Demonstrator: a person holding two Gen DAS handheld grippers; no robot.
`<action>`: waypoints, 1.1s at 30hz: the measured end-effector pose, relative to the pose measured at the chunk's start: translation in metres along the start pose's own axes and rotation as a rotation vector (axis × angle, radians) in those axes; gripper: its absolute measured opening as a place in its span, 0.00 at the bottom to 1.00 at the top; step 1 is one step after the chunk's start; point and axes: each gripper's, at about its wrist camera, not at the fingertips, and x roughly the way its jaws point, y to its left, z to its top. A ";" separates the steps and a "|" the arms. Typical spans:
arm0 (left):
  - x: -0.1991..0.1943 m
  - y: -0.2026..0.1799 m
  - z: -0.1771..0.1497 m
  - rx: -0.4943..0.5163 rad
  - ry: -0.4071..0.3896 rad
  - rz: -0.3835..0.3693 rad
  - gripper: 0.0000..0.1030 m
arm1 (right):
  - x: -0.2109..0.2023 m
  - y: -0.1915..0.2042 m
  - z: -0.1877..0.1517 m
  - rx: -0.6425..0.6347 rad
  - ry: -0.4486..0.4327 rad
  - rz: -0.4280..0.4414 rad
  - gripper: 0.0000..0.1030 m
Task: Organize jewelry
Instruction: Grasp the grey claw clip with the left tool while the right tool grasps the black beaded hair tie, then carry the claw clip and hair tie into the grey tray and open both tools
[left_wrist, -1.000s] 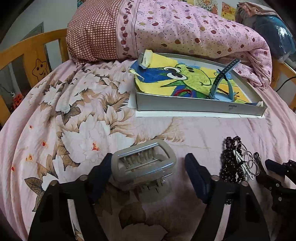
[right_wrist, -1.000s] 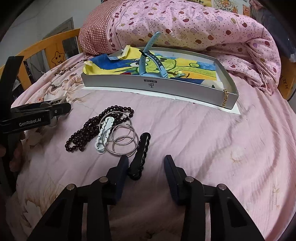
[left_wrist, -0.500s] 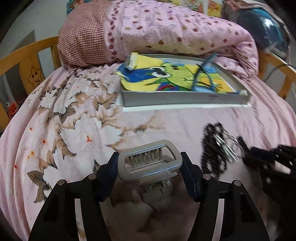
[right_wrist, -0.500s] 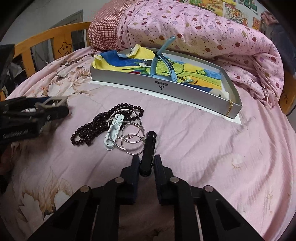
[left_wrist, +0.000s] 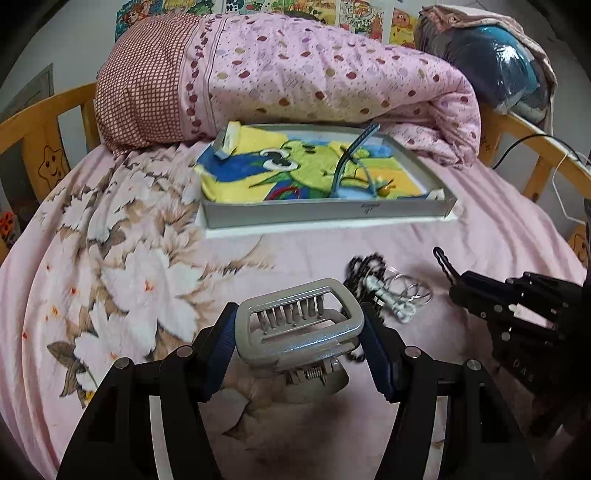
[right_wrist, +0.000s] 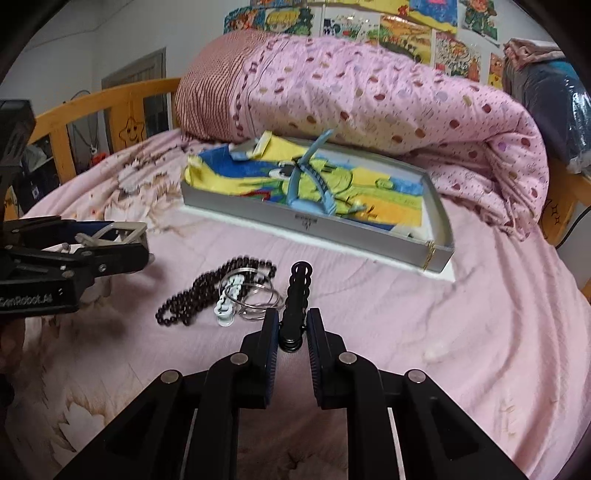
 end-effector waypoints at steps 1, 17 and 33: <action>0.000 -0.001 0.005 0.000 -0.008 -0.002 0.56 | -0.001 -0.001 0.001 0.001 -0.009 0.000 0.14; 0.020 -0.002 0.047 -0.033 -0.039 -0.024 0.56 | 0.003 -0.032 0.009 0.136 -0.031 0.022 0.14; 0.066 0.011 0.107 -0.084 -0.035 0.044 0.56 | 0.030 -0.095 0.057 0.187 -0.153 -0.036 0.14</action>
